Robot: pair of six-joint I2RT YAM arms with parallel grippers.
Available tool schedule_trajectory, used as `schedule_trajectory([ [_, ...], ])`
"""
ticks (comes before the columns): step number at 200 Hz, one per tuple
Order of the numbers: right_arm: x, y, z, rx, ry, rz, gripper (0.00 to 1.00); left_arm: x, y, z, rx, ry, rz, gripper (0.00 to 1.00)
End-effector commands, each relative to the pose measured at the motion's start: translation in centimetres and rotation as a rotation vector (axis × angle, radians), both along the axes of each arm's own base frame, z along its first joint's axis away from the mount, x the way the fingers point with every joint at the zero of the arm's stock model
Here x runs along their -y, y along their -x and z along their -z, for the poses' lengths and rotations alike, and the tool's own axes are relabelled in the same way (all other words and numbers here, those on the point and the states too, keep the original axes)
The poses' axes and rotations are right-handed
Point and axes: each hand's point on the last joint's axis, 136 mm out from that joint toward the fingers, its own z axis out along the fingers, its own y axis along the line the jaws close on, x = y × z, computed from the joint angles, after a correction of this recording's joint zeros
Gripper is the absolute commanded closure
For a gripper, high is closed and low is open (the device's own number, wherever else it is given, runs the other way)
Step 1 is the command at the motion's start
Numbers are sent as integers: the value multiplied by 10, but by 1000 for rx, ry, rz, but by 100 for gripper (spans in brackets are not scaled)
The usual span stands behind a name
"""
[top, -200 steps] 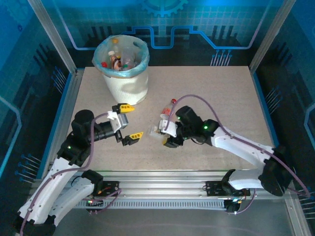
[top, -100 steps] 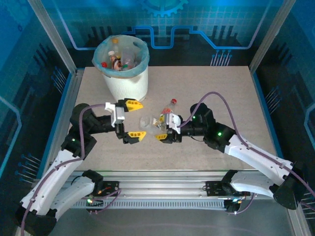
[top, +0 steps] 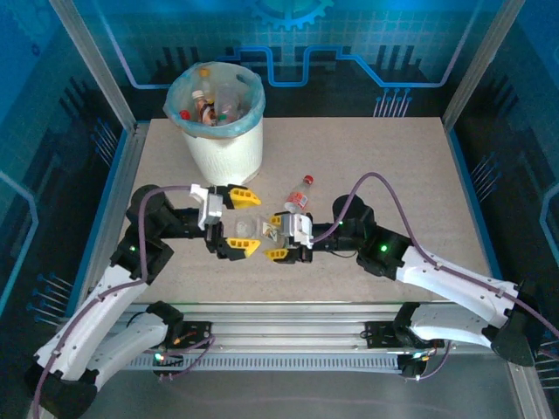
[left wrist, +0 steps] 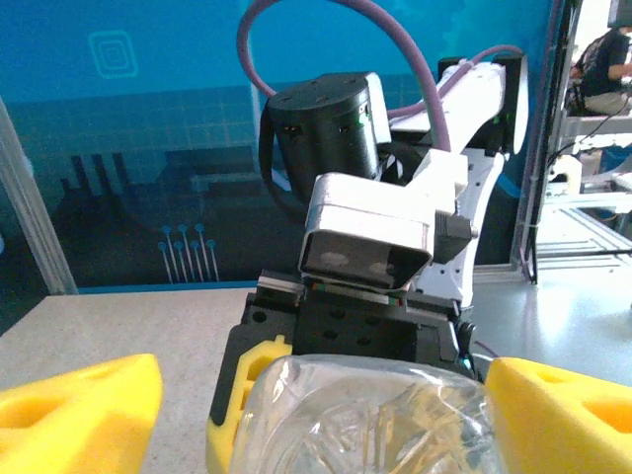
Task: Put the plastic bottles in the bin
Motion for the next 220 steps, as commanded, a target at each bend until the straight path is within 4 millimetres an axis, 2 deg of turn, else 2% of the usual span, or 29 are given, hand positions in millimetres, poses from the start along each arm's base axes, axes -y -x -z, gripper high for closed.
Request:
schedule_trajectory([
  [1, -4, 13, -15, 38, -49, -36, 53, -1, 12, -9, 20, 8, 34, 20],
  [14, -5, 15, -18, 47, -59, -39, 53, -1, 15, -10, 15, -1, 44, 22],
  [76, -10, 17, -26, 59, -86, -35, 54, -4, 29, -10, 24, -16, 82, 21],
  [105, -13, 17, -26, 51, -95, -39, 54, -6, 32, -9, 19, -13, 82, 9],
  [117, -14, 17, -25, 48, -93, -44, 54, -7, 35, -10, 24, -9, 84, 7],
  [138, -15, 17, -25, 48, -100, -42, 54, -10, 41, -13, 48, 1, 85, 8],
  [156, -15, 18, -26, 44, -106, -46, 54, -11, 43, -15, 61, 8, 81, 15],
  [169, -15, 19, -28, 49, -116, -49, 54, -11, 43, -17, 57, 10, 82, 17],
  [188, -15, 24, -35, 69, -138, -66, 54, -11, 42, -16, 60, 10, 74, 13],
  [220, -17, 29, -34, 81, -137, -96, 54, -10, 37, -13, 68, 14, 59, 10],
])
